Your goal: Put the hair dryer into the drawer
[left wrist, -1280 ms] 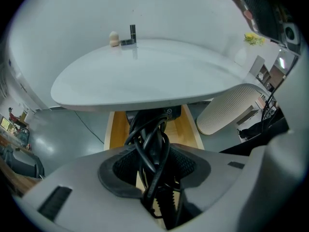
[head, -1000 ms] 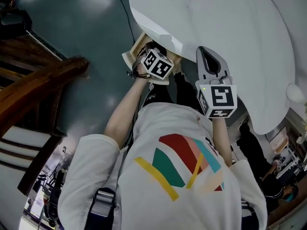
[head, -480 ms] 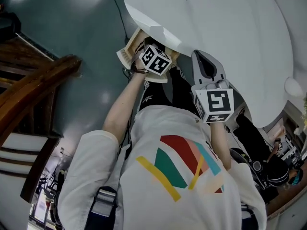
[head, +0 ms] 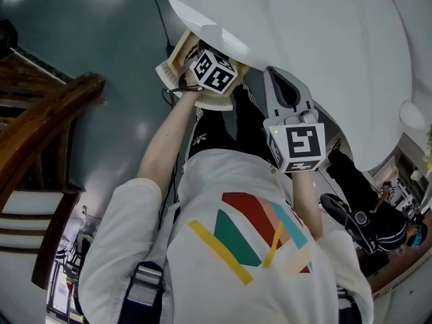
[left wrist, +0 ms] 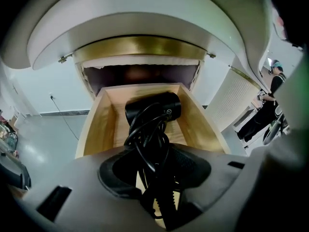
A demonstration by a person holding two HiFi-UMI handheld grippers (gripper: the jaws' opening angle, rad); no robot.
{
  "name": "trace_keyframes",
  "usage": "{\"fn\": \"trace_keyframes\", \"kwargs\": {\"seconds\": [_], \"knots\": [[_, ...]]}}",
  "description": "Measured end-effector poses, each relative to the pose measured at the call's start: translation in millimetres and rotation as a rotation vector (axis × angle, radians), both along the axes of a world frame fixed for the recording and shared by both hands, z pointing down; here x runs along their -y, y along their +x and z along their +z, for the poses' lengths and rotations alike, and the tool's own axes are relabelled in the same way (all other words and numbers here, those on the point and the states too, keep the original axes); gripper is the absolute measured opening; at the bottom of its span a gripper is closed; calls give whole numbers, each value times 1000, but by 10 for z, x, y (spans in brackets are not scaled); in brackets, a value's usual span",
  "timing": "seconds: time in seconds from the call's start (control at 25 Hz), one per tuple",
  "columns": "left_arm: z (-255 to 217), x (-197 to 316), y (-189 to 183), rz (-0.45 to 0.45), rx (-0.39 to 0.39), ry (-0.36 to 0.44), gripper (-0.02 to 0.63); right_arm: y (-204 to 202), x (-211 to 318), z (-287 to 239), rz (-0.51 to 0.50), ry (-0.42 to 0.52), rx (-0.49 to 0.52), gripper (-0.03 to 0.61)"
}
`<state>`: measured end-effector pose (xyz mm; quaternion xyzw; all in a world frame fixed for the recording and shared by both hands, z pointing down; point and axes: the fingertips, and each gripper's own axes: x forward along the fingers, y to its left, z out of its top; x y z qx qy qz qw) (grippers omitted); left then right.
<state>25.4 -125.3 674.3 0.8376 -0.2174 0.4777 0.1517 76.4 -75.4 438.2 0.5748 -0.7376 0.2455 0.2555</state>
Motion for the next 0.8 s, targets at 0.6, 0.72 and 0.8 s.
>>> {"fn": "trace_keyframes", "kwargs": {"seconds": [0.6, 0.72, 0.8], "knots": [[230, 66, 85, -14, -50, 55, 181, -31, -38, 272, -7, -46, 18, 12], [257, 40, 87, -24, -54, 58, 180, -57, -19, 301, -15, -46, 25, 12], [281, 25, 90, -29, -56, 57, 181, -74, -2, 311, -18, -44, 27, 12]]}}
